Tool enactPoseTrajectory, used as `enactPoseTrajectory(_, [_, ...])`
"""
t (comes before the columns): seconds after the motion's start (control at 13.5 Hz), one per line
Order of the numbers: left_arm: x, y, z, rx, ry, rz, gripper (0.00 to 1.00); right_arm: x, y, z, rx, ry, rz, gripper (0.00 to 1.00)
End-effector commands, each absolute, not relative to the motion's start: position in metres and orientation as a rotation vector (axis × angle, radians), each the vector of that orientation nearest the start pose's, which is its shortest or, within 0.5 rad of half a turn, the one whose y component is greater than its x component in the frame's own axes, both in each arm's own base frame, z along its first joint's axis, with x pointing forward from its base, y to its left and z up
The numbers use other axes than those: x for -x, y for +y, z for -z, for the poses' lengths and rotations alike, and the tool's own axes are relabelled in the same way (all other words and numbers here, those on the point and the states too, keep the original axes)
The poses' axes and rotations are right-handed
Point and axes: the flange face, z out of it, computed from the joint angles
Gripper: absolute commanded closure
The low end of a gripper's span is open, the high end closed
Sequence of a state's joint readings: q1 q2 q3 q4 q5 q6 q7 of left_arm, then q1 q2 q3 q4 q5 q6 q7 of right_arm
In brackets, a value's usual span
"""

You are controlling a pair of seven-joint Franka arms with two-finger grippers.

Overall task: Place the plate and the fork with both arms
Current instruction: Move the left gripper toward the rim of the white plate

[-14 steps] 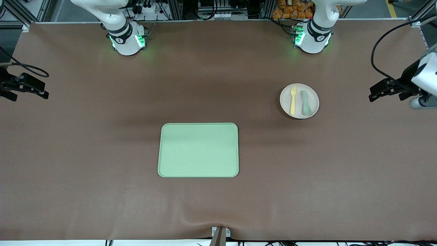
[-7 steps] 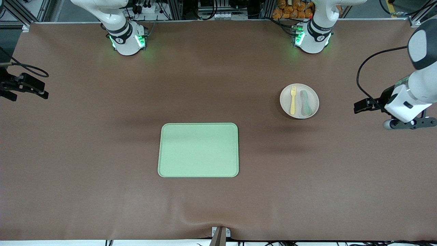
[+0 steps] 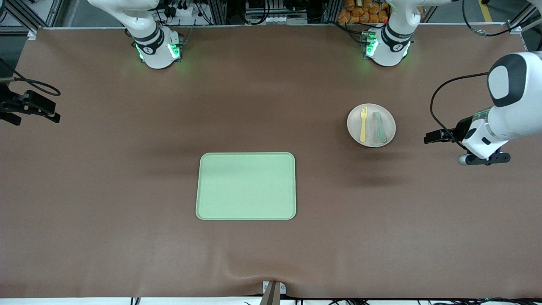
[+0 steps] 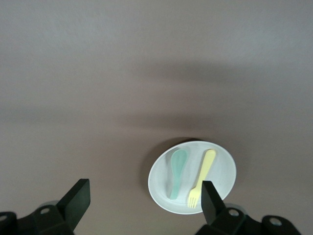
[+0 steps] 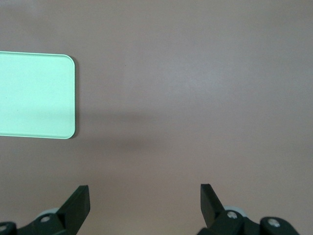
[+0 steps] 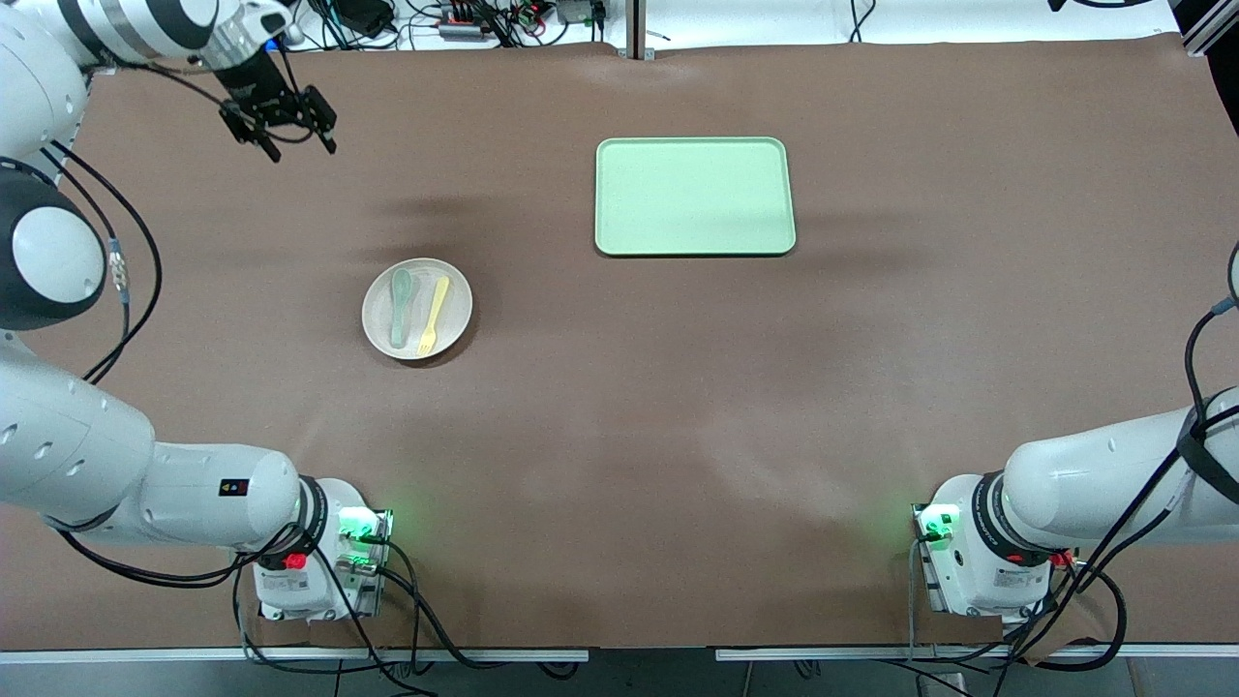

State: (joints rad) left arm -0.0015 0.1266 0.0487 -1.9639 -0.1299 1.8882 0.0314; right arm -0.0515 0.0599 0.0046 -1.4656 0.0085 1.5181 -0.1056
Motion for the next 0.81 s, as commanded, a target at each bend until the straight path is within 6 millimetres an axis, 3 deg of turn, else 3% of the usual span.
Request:
enactPoseTrajectory(0.0, [-0.539, 0.019, -0.368, 3.269, -0.074, -0.324, 0.00, -0.567, -0.027, -0.638, 3.123, -0.097, -0.010, 0.00])
enactPoseTrajectory(0.22, [-0.517, 0.032, -0.327, 3.278, 0.030, -0.314, 0.00, -0.566, -0.027, -0.638, 3.122, -0.097, -0.012, 0.00])
enactPoseTrajectory(0.52, [-0.491, 0.046, -0.294, 3.354, 0.081, -0.388, 0.00, -0.567, -0.027, -0.638, 3.123, -0.097, -0.010, 0.00])
enactPoseTrajectory(0.74, [-0.471, 0.046, -0.265, 3.378, 0.048, -0.347, 0.00, -0.566, -0.027, -0.638, 3.122, -0.097, -0.012, 0.00])
